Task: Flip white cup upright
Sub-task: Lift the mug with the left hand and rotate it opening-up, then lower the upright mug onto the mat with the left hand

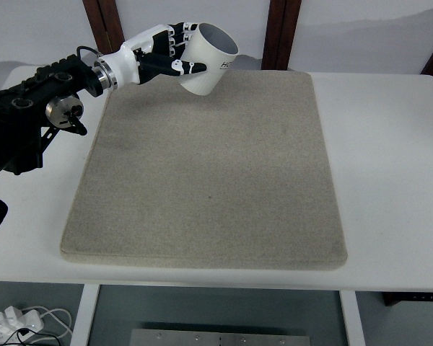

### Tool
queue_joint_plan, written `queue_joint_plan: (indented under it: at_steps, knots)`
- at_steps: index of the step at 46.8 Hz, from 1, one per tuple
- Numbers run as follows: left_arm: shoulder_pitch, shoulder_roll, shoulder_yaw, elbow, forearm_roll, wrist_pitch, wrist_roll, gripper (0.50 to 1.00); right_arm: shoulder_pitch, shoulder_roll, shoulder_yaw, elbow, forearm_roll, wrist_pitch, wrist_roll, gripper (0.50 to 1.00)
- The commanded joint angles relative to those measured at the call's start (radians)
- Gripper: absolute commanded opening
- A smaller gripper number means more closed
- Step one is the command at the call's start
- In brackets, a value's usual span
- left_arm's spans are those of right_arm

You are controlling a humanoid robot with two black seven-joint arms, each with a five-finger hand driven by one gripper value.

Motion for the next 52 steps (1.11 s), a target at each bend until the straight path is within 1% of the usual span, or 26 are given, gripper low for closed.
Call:
queue_joint_plan:
  at_steps: [1,11,17,31,41,52]
  knots:
    - [0.031,0.0,-0.019,0.01,-0.005,-0.019,-0.036,0.5,0.0,0.0,0.0,0.0,0.0,0.0,0.0,0.952]
    - [0.108,-0.012,-0.093,0.041,-0.013,-0.04,-0.097,0.5,0.0,0.0,0.0,0.0,0.0,0.0,0.0,0.952]
    - [0.14,-0.017,-0.128,0.041,-0.031,-0.049,-0.139,0.5,0.0,0.0,0.0,0.0,0.0,0.0,0.0,0.952]
    - [0.176,-0.038,-0.13,0.046,-0.083,-0.05,-0.185,0.5,0.0,0.0,0.0,0.0,0.0,0.0,0.0,0.952]
    - [0.191,-0.071,-0.127,0.09,-0.083,-0.05,-0.209,0.5,0.0,0.0,0.0,0.0,0.0,0.0,0.0,0.952]
    - [0.192,-0.107,-0.116,0.139,-0.076,-0.05,-0.217,0.5,0.0,0.0,0.0,0.0,0.0,0.0,0.0,0.952]
